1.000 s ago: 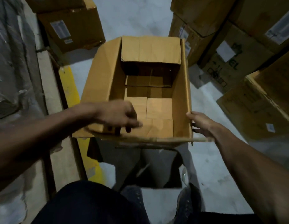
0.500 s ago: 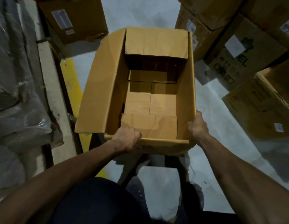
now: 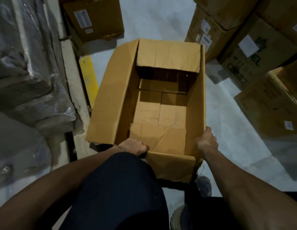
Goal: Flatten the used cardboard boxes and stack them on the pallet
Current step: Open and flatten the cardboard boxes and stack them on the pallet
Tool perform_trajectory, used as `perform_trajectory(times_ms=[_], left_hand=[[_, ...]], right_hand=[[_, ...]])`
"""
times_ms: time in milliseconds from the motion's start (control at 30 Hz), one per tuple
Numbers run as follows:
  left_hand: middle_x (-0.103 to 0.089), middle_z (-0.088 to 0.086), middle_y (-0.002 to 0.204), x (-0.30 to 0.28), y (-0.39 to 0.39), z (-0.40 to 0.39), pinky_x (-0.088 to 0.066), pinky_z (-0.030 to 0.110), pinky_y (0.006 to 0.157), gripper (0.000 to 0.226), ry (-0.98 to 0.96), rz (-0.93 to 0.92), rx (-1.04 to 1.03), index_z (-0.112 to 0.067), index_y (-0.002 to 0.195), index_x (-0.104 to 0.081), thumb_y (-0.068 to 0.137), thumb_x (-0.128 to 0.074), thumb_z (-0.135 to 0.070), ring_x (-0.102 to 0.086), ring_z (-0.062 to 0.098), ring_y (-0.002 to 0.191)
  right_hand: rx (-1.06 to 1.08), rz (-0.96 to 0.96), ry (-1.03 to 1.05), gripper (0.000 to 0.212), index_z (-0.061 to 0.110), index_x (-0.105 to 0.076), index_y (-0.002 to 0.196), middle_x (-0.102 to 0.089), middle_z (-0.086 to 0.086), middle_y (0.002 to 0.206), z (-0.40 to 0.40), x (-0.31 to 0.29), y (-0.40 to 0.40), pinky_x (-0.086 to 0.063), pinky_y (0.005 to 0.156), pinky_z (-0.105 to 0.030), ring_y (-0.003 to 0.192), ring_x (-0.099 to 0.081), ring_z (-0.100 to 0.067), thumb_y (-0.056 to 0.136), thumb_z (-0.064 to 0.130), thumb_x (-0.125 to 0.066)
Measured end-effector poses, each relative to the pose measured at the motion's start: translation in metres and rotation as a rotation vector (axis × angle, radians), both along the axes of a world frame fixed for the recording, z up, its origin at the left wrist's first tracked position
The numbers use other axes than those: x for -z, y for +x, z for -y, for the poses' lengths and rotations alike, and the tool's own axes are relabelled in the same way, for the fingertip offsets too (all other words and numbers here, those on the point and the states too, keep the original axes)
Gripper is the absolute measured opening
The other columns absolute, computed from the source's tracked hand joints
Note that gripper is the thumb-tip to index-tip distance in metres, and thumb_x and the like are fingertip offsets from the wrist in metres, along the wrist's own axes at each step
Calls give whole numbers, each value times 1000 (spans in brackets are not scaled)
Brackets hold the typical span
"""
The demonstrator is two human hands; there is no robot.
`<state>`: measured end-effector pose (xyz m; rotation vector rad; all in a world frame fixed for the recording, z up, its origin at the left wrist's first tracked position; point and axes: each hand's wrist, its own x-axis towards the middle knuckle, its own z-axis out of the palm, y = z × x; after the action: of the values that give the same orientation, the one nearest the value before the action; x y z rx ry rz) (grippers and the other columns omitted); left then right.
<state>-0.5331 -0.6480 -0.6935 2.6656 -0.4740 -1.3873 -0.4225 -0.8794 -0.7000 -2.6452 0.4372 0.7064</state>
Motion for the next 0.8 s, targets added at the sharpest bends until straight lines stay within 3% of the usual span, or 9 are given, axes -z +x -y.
perform_trajectory(times_ms=[133, 267, 333, 400, 467, 567, 633, 733, 800], left_hand=[[-62, 8, 129, -4, 12, -11, -50, 38, 89, 74, 3, 75, -74, -15, 137, -51, 93, -36, -73, -58, 28, 116], [-30, 9, 161, -7, 67, -55, -18, 38, 120, 75, 77, 549, -255, -11, 150, -39, 98, -25, -63, -22, 27, 150], [-15, 14, 165, -1, 103, -80, -12, 39, 122, 73, 202, 687, -514, -6, 156, -22, 100, -41, -49, -10, 31, 153], [-6, 19, 165, 11, 137, -101, -15, 45, 122, 89, 251, 619, -841, -2, 157, -6, 97, -56, -45, -7, 36, 152], [-9, 22, 164, 23, 161, -111, -23, 49, 119, 96, 215, 506, -1013, 0, 156, -5, 93, -65, -40, -14, 39, 150], [-51, 23, 136, 38, 175, -116, -45, 48, 93, 60, 165, 588, -1107, 1, 137, -33, 92, -66, -20, -51, 42, 124], [-63, 21, 112, 43, 170, -113, -44, 42, 73, 39, 145, 635, -1079, -1, 122, -39, 93, -62, -14, -61, 42, 102], [-65, 18, 98, 48, 153, -112, -40, 39, 64, 30, 82, 673, -1024, -5, 115, -38, 95, -59, -14, -62, 41, 87], [-66, 17, 94, 47, 140, -109, -39, 37, 62, 28, 77, 693, -995, -7, 115, -38, 96, -56, -16, -62, 41, 83]], right_hand=[[14, 1, -24, 37, 13, -45, 132, -58, -15, 112, 0, -8, 9, -50, 80, -44, 101, -59, -36, 99, 19, -58], [-51, 129, 17, 52, 13, -39, 141, -49, -13, 133, -14, -8, 44, -50, 93, -48, 114, -54, -34, 94, 15, -61], [-147, 215, 22, 62, 13, -32, 148, -42, -14, 143, -28, -4, 66, -45, 103, -48, 124, -48, -34, 94, 15, -60], [-212, 297, 17, 69, 13, -25, 154, -33, -15, 151, -47, 1, 85, -37, 112, -48, 136, -38, -34, 94, 15, -60], [-284, 392, 32, 69, 13, -23, 156, -22, -14, 161, -66, 6, 100, -20, 123, -46, 148, -22, -33, 96, 14, -56], [-342, 464, 207, 60, 13, -26, 157, -22, -6, 165, -95, 17, 122, -9, 125, -38, 153, -15, -23, 101, 15, -50], [-108, 300, 494, 57, 18, -27, 158, -32, -3, 161, -119, 16, 135, -24, 121, -39, 148, -28, -22, 105, 27, -48], [546, -85, 1144, 63, 12, -26, 157, -38, -13, 158, -152, 10, 161, -32, 118, -40, 144, -38, -28, 106, 43, -43], [891, -178, 1460, 62, 5, -28, 155, -36, -20, 157, -166, 7, 175, -36, 117, -43, 143, -39, -34, 105, 37, -48]])
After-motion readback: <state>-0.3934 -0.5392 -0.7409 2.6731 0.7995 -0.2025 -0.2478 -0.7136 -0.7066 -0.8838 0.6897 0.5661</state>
